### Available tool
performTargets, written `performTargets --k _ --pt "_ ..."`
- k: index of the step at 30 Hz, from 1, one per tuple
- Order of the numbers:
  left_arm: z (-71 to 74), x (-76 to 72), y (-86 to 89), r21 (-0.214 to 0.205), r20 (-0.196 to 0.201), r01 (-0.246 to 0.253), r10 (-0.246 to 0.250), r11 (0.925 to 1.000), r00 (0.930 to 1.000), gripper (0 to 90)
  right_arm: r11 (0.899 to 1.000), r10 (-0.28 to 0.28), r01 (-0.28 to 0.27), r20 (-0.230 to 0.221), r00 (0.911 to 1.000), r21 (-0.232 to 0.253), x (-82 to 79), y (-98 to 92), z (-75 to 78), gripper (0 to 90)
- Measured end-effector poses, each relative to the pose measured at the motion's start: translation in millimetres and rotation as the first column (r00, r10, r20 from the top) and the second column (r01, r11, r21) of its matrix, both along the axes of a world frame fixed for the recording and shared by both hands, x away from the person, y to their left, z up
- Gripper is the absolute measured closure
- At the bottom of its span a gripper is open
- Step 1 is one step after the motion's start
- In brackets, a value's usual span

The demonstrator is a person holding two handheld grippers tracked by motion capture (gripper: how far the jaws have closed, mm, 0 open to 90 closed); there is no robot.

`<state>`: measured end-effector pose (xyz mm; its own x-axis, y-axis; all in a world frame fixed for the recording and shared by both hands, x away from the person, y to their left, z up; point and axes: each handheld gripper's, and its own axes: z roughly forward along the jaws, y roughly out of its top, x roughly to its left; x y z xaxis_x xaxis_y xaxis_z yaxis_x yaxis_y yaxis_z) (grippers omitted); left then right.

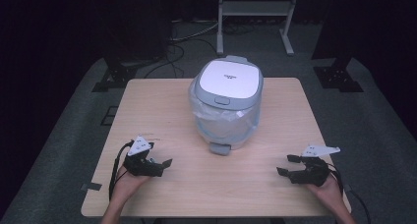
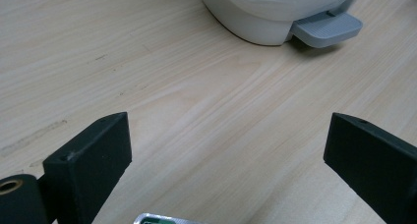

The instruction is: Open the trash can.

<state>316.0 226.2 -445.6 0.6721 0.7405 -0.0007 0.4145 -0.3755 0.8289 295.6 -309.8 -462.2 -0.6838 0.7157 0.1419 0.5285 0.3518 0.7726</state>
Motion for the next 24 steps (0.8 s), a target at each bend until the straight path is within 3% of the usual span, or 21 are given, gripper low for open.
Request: performTargets --k 2,8,9,24 --pt "-0.9 0.6 -1.9 0.000 -0.003 0.004 -0.004 1.0000 1.0000 3.1 1.000 0.007 -0.007 -0.005 1.0000 0.015 4.0 -0.2 4.9 27.4" --pt "-1.1 1.0 -3.3 0.015 -0.005 0.011 -0.011 0.9998 0.9999 3.1 0.999 0.039 -0.039 0.014 0.9992 -0.004 13.6 5.1 28.1 27.4" --pt "-1.1 0.9 -3.0 0.014 -0.004 0.011 -0.011 0.9998 0.9999 3.1 0.999 0.052 -0.052 0.024 0.9984 -0.010 16.1 7.6 38.0 27.3" --pt "0.3 -1.6 -1.3 0.014 0.000 0.012 -0.012 0.9998 0.9999 3.1 0.995 0.095 -0.094 0.077 0.9925 -0.015 27.7 17.4 98.6 27.4"
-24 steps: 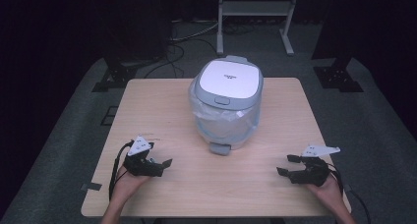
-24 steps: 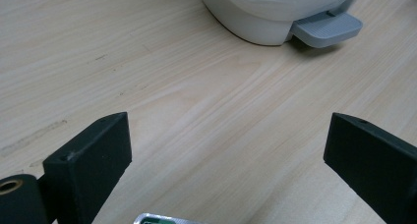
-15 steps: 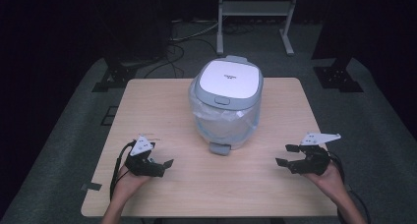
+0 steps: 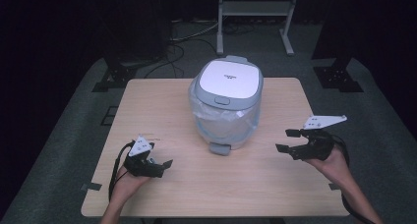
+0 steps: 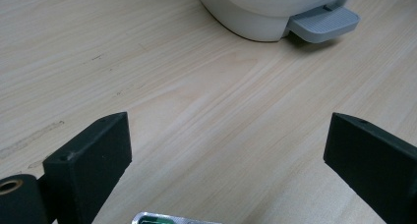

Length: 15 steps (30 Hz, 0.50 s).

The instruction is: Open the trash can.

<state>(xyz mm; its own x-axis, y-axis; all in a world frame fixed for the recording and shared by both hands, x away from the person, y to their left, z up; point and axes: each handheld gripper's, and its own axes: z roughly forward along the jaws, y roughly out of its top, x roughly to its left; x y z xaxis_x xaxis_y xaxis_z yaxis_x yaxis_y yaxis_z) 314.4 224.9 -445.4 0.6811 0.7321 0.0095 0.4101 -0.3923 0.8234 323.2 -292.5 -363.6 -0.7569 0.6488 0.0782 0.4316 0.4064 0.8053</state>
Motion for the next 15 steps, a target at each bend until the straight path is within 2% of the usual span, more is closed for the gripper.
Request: performTargets --k 2,4,15 --pt "0.0 0.0 -0.3 -0.002 0.000 0.001 -0.001 1.0000 1.0000 3.1 1.000 0.010 -0.010 0.010 0.9999 0.001 1.9 3.0 10.9 27.4" --pt "0.0 -0.4 -1.0 -0.003 -0.003 0.002 -0.002 1.0000 1.0000 3.1 1.000 0.012 -0.012 0.012 0.9999 0.001 2.1 3.7 13.7 27.4" --pt "0.7 -1.2 -0.5 -0.001 0.001 -0.001 0.001 1.0000 1.0000 3.1 0.999 0.038 -0.037 0.052 0.9979 -0.016 4.2 11.3 55.5 28.5"
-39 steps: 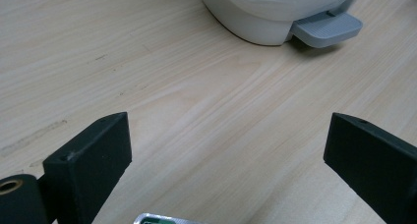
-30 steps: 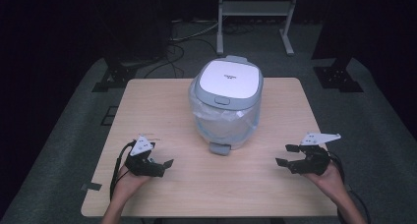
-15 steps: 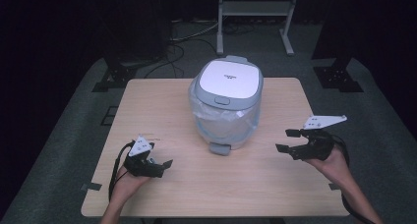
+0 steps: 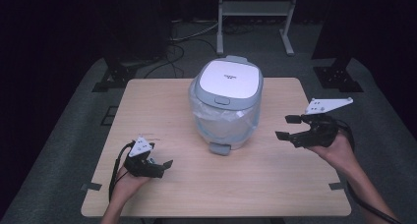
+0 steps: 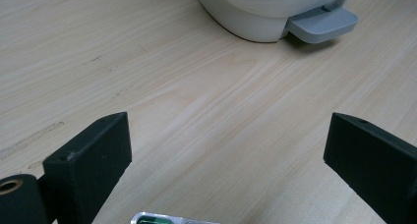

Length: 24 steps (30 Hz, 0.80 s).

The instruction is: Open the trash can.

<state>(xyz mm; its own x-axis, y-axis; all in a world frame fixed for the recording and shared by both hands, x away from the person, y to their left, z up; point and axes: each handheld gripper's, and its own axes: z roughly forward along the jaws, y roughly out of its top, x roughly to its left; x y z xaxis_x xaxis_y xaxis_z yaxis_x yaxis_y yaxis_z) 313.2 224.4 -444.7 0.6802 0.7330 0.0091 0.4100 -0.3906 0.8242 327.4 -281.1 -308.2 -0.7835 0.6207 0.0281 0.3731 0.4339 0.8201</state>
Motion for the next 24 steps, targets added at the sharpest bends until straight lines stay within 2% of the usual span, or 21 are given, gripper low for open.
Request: performTargets --k 7,15,17,24 --pt "0.1 0.7 -0.2 0.000 0.002 -0.006 0.006 1.0000 1.0000 3.1 1.000 0.013 -0.013 0.019 0.9997 -0.009 3.1 5.7 21.1 29.0" --pt "0.0 0.3 0.1 -0.004 -0.001 -0.007 0.007 1.0000 1.0000 3.1 0.998 0.046 -0.045 0.036 0.9983 -0.032 8.9 21.9 41.9 30.4" --pt "0.4 0.2 0.2 -0.020 -0.005 -0.011 0.011 0.9997 0.9999 3.1 0.998 0.049 -0.048 0.034 0.9982 -0.033 9.8 23.5 43.3 30.4" --pt "0.4 0.3 0.6 -0.013 -0.010 -0.011 0.011 0.9999 0.9999 3.1 0.997 0.074 -0.072 0.045 0.9962 -0.035 17.7 36.6 58.6 31.2"
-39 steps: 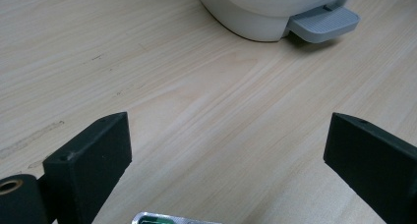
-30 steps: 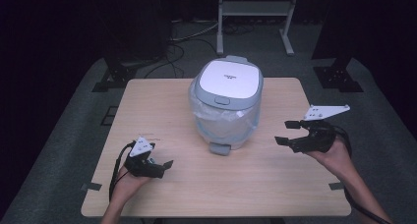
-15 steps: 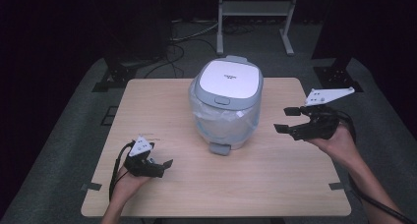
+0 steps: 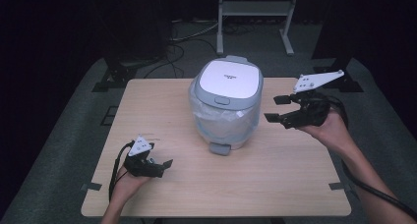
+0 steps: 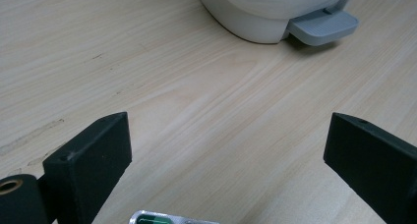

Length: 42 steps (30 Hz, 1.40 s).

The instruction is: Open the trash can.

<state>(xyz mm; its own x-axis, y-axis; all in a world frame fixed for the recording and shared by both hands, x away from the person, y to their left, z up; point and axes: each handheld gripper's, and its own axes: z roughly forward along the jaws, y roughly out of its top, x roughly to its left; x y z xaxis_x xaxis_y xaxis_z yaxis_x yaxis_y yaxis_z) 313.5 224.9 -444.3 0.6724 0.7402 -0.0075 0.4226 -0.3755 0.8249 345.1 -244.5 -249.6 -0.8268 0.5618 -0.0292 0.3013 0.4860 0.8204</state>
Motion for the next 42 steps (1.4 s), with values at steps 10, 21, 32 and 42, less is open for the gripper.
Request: performTargets --k 10,21,32,42 --pt "0.3 0.1 2.1 -0.002 -0.005 -0.004 0.004 1.0000 1.0000 3.1 1.000 0.022 -0.022 0.007 0.9997 -0.010 10.3 16.4 18.2 35.2" --pt "0.6 0.2 2.9 0.002 -0.005 -0.007 0.007 1.0000 1.0000 3.2 0.998 0.057 -0.057 0.009 0.9983 -0.006 19.6 33.1 29.9 41.8" --pt "0.6 0.6 4.8 0.009 -0.009 -0.010 0.010 0.9999 0.9999 3.1 0.996 0.090 -0.090 0.004 0.9959 -0.022 29.4 54.2 35.4 48.6" --pt "0.2 0.7 6.3 0.006 -0.009 -0.013 0.013 0.9999 0.9999 3.1 0.992 0.118 -0.118 -0.001 0.9931 -0.037 37.2 73.7 34.1 56.2"
